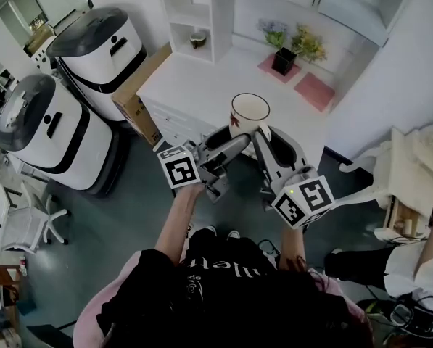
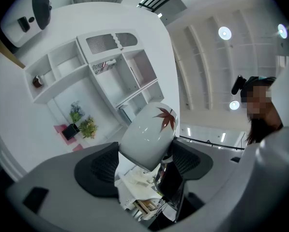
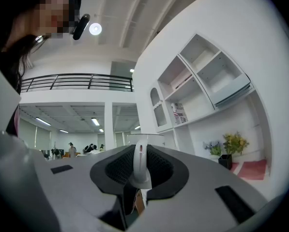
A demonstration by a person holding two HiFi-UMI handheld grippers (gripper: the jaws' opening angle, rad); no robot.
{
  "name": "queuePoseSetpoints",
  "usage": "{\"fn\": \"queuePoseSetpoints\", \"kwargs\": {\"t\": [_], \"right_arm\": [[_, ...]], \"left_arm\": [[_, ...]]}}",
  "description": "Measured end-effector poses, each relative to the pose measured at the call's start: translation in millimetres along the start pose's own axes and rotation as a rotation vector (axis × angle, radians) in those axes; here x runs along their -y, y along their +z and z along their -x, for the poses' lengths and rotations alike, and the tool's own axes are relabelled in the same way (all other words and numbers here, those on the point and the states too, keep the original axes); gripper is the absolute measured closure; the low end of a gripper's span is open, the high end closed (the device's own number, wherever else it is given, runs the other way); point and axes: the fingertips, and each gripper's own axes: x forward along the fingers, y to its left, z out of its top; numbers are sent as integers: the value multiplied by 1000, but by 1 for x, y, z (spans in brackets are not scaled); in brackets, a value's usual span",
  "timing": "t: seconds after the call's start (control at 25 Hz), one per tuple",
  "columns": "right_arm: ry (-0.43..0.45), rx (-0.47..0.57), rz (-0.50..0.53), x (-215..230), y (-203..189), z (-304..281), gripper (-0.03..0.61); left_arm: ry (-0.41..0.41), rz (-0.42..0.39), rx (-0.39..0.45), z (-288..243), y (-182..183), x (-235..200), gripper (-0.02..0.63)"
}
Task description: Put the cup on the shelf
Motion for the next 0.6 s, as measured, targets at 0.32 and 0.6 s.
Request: {"fn": "queuePoseSetpoints", "kwargs": {"t": [0.32, 0.6], "right_arm": [[7, -7, -1, 7, 1, 5, 489], [25, -4, 12, 16, 2, 16, 489]], "left_arm": [[10, 3, -4, -7, -6, 0, 270], [8, -5, 5, -17, -17, 3, 270]]}}
